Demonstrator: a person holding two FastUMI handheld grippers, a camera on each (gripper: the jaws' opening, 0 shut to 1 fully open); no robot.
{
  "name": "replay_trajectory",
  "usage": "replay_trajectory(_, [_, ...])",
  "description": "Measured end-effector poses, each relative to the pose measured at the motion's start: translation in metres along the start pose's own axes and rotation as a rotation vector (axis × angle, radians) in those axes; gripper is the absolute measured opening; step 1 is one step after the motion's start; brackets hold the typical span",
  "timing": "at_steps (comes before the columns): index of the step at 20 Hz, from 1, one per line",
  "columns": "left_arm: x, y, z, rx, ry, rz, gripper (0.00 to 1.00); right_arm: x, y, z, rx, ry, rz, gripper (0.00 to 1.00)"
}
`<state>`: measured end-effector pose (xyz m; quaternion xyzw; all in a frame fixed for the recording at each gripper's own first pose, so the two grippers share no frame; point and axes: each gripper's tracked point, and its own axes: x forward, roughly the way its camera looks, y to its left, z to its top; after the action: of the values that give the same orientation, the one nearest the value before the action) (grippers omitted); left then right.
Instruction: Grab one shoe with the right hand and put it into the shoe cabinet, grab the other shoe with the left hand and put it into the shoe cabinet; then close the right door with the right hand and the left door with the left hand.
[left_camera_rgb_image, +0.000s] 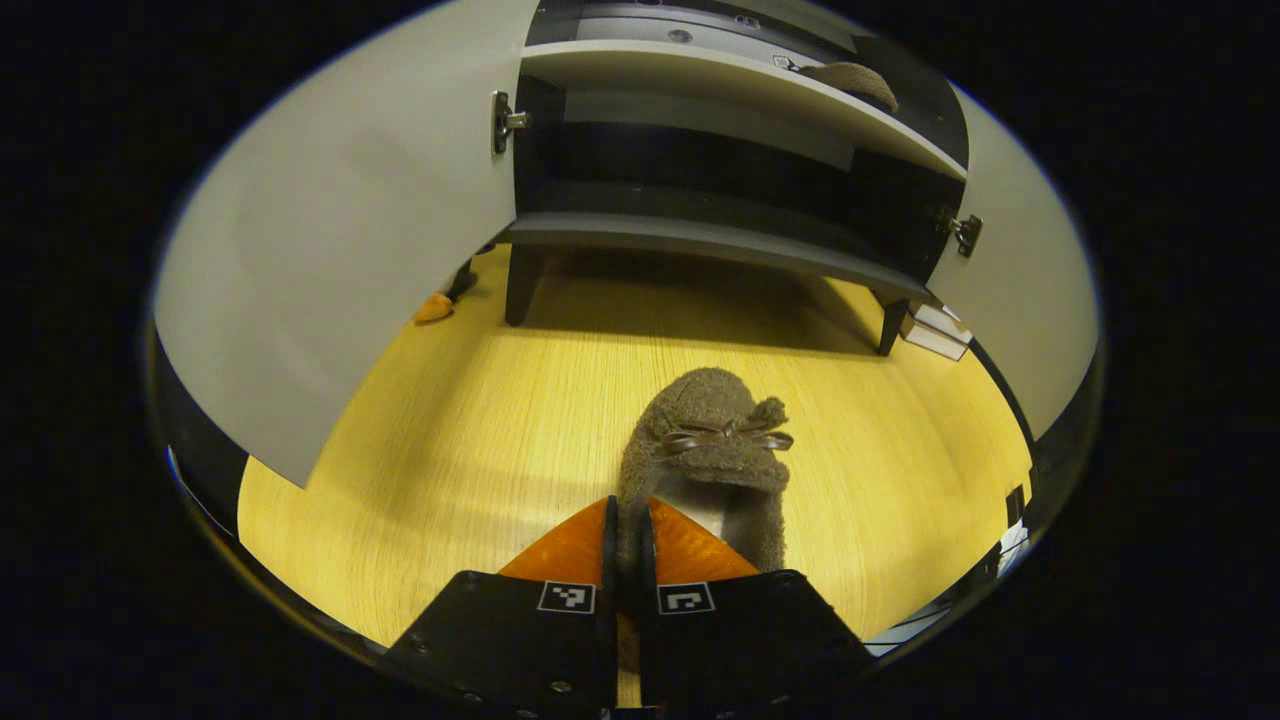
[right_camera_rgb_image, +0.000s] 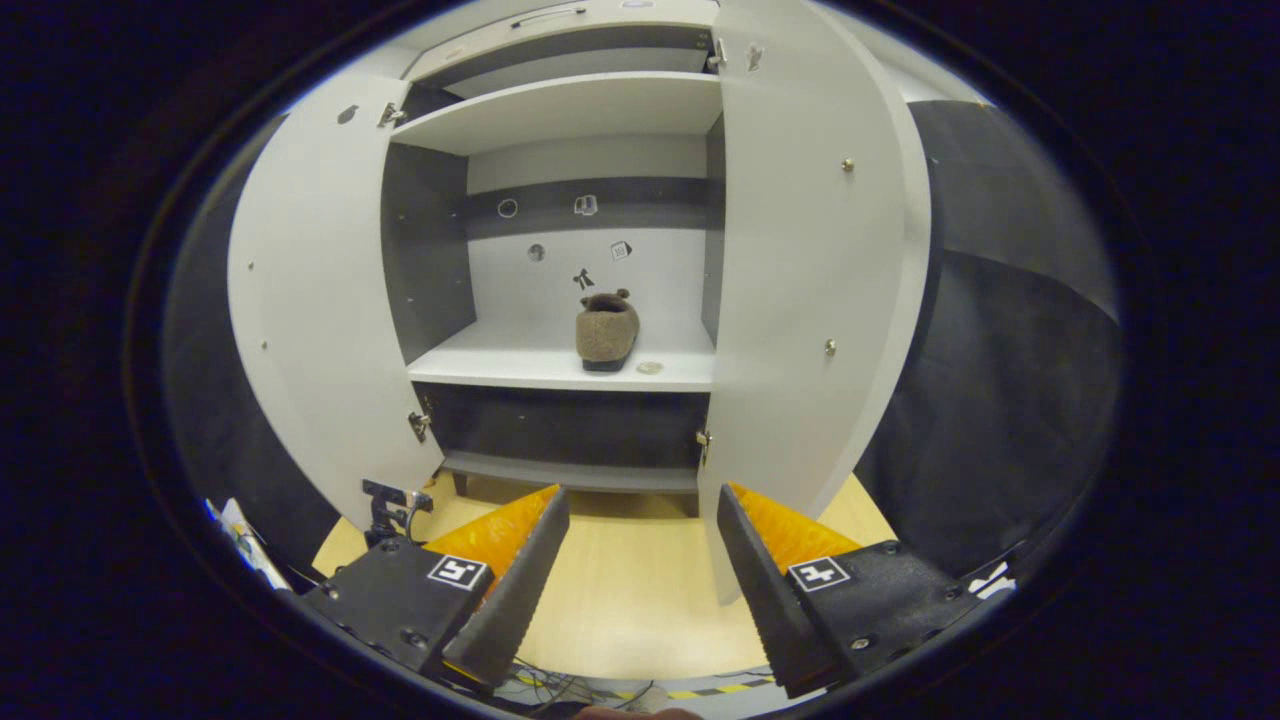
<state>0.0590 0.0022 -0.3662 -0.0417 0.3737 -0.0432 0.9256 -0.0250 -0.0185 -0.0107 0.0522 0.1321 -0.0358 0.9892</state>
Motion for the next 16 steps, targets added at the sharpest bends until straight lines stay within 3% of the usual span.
replay_trajectory(5, [-0.047, 0.004, 0.083, -0.049, -0.133, 0.03, 0.08, 0.007, 0.005, -0.007, 0.042, 0.022, 0.046, 0.94])
replay_trajectory(8, [-0.08, 0.009, 0.149, 0.004, -0.251, 0.096, 0.08, 0.008, 0.009, -0.006, 0.091, 0.035, 0.079, 0.94])
replay_trajectory(11, [-0.108, -0.001, 0.218, 0.01, -0.361, 0.095, 0.08, 0.004, 0.009, 0.011, 0.096, -0.018, 0.097, 0.91])
replay_trajectory(16, [-0.109, -0.015, 0.335, 0.023, -0.495, 0.099, 0.08, -0.003, 0.009, 0.02, 0.042, -0.063, 0.113, 0.92])
